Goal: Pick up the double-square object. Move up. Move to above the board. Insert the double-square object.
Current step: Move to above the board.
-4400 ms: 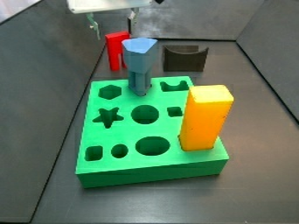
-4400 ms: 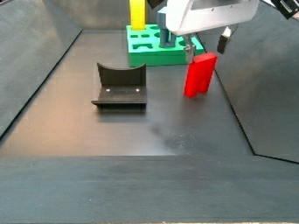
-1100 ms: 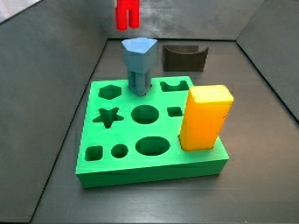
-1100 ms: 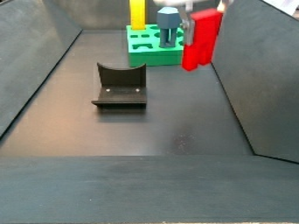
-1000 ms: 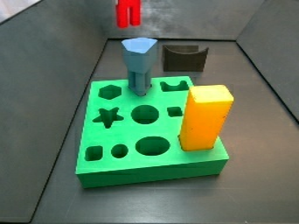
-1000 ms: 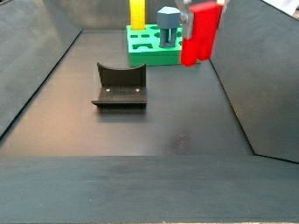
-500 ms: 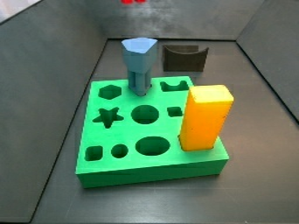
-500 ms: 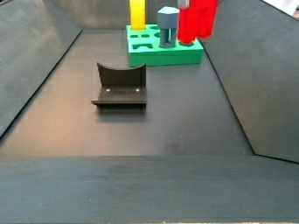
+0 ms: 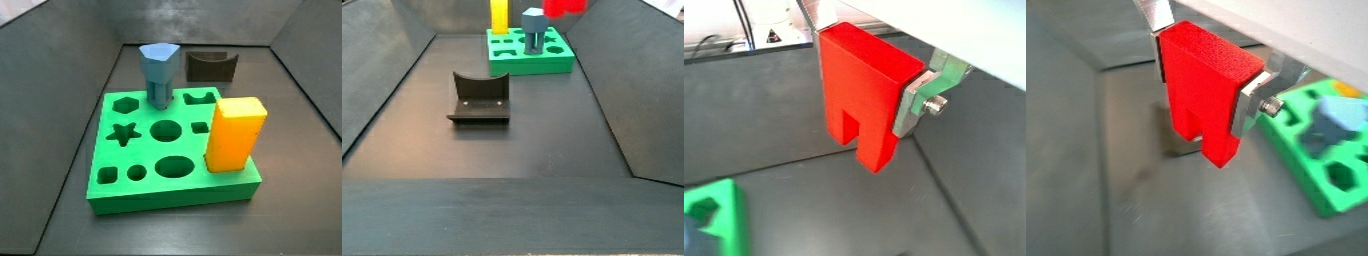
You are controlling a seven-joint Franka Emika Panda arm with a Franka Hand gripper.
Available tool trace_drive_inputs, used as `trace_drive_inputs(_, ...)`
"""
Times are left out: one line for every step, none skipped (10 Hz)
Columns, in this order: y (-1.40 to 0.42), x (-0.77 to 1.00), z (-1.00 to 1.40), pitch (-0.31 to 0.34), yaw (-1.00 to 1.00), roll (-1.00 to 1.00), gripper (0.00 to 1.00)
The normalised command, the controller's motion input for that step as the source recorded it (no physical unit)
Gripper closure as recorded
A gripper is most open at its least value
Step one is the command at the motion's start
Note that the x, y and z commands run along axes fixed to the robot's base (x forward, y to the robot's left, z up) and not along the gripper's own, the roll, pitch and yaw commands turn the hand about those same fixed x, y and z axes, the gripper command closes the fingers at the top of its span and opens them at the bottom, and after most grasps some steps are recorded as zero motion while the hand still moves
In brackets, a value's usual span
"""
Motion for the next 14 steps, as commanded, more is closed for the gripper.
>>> trace_drive_inputs(-1.0,0.14,0.18,0.018,-1.0,0.0,1.0)
trace_drive_inputs(-1.0,0.14,0.19,0.027,-1.0,-0.03,1.0)
trace_drive_inputs(-1.0,0.14,0.19,0.047,-1.0,-0.04,1.0)
trace_drive_inputs(-1.0,0.15,0.2,0.088,-1.0,-0.06,1.0)
trace_drive_inputs(-1.0,0.15,0.2,0.128,-0.92,-0.08,1.0)
trace_drive_inputs(-1.0,0.16,0.2,0.139,-0.66,-0.08,1.0)
trace_drive_inputs(-1.0,0.18,0.2,0.162,-0.35,-0.06,1.0)
trace_drive_inputs(-1.0,0.19,0.21,0.174,-0.21,-0.05,1.0)
trace_drive_inputs(-1.0,0.21,0.21,0.168,-0.13,-0.03,1.0)
trace_drive_inputs(-1.0,0.23,0.21,0.15,-0.05,-0.02,1.0)
trace_drive_inputs(-0.84,0.21,0.19,0.134,-0.02,0.0,1.0)
trace_drive_inputs(-0.54,0.16,0.13,0.13,-0.01,0.01,1.0)
trace_drive_inputs(-0.38,0.14,0.09,0.122,-0.01,0.0,1.0)
trace_drive_inputs(-0.2,0.08,0.06,0.094,0.0,0.01,1.0)
